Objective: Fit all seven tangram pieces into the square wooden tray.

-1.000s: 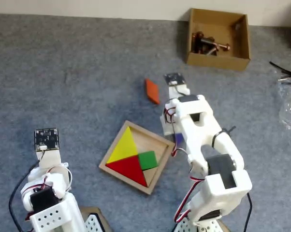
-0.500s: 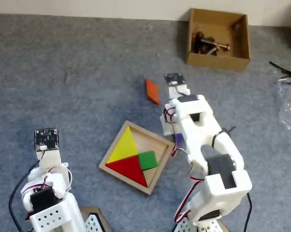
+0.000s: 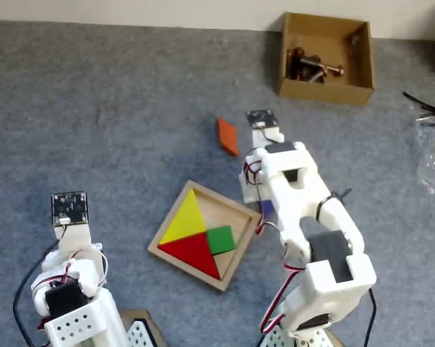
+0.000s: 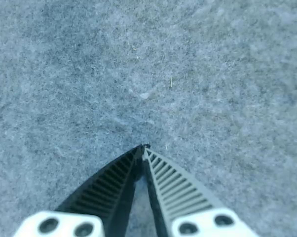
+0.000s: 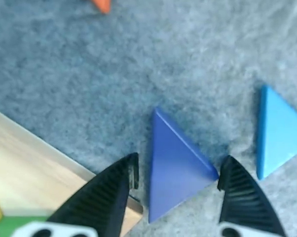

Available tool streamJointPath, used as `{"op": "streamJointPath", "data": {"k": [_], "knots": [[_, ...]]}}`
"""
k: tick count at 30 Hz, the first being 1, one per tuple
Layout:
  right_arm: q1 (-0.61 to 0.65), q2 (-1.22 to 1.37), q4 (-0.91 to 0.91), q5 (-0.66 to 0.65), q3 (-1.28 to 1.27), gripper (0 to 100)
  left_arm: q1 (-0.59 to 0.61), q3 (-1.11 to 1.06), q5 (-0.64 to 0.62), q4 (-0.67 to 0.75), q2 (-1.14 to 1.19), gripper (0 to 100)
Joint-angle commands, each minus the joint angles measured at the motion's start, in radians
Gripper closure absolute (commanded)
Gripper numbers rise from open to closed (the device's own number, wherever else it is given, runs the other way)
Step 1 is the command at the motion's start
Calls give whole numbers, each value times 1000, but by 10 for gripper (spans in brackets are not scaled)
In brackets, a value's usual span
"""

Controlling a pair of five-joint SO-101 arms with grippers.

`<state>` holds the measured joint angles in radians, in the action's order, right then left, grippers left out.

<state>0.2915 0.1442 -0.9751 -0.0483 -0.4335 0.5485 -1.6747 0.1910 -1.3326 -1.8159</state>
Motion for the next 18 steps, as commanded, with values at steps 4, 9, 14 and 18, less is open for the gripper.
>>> {"op": "streamJointPath", "data": {"k": [4,9,14,18], "knots": [[13,-21,-5,12,58,753,-15,-21,-9,-5,-5,995],[10,-19,-7,6,56,753,-15,-21,-9,-5,-5,995],[7,-19,-10,6,56,775,-15,-21,-9,-5,-5,995],[7,-19,-12,6,56,808,-15,-21,-9,-5,-5,995]]}}
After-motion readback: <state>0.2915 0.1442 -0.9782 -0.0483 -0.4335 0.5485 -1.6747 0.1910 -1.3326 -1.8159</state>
